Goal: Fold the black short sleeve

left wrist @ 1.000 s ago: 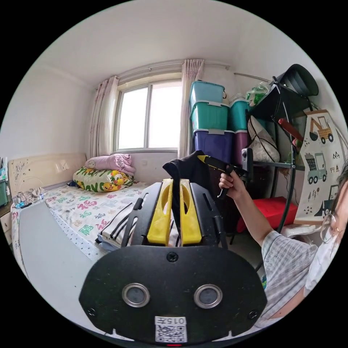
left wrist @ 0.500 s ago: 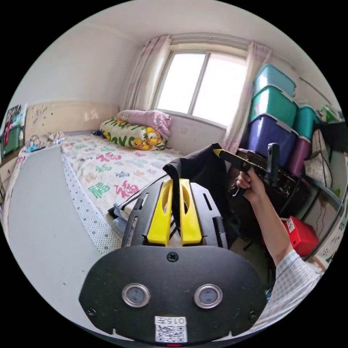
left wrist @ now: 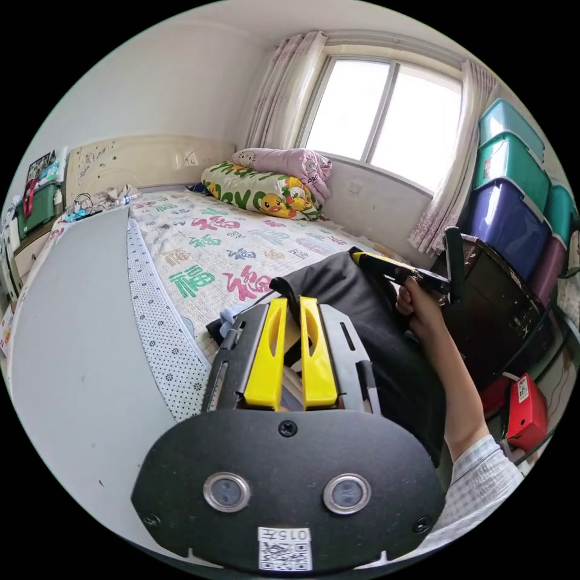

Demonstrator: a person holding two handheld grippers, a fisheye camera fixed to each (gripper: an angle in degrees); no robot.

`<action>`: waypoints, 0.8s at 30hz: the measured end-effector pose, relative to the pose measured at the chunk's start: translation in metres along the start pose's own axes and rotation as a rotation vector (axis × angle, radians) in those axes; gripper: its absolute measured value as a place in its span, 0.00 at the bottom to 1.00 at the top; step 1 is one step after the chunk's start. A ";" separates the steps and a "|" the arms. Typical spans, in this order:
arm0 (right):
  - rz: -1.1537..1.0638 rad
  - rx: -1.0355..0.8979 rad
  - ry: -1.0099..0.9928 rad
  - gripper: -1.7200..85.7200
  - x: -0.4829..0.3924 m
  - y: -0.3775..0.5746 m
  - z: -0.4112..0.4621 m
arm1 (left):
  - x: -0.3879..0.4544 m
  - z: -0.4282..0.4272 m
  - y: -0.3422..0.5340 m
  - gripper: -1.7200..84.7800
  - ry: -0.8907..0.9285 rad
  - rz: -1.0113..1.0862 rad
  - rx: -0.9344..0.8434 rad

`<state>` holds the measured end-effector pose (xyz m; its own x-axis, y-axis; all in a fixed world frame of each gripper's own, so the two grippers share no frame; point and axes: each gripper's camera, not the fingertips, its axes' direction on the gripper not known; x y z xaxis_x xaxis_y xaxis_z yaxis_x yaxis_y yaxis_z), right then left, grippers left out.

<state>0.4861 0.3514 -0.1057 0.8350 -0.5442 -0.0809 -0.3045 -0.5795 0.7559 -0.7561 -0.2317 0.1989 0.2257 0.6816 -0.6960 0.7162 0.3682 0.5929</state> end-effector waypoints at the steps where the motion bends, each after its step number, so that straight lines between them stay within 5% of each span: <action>1: 0.028 0.014 -0.049 0.09 0.011 0.001 -0.001 | 0.001 -0.004 -0.003 0.05 -0.008 0.008 0.001; 6: 0.075 0.066 -0.162 0.09 0.034 0.006 -0.004 | -0.013 -0.019 -0.013 0.05 -0.009 0.003 -0.009; 24: -0.003 0.125 -0.037 0.11 0.016 0.008 0.004 | -0.041 -0.048 -0.057 0.08 0.034 -0.036 -0.028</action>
<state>0.4954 0.3356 -0.1039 0.8189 -0.5635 -0.1086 -0.3590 -0.6507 0.6691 -0.8381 -0.2503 0.2133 0.1770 0.6883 -0.7035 0.7050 0.4101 0.5786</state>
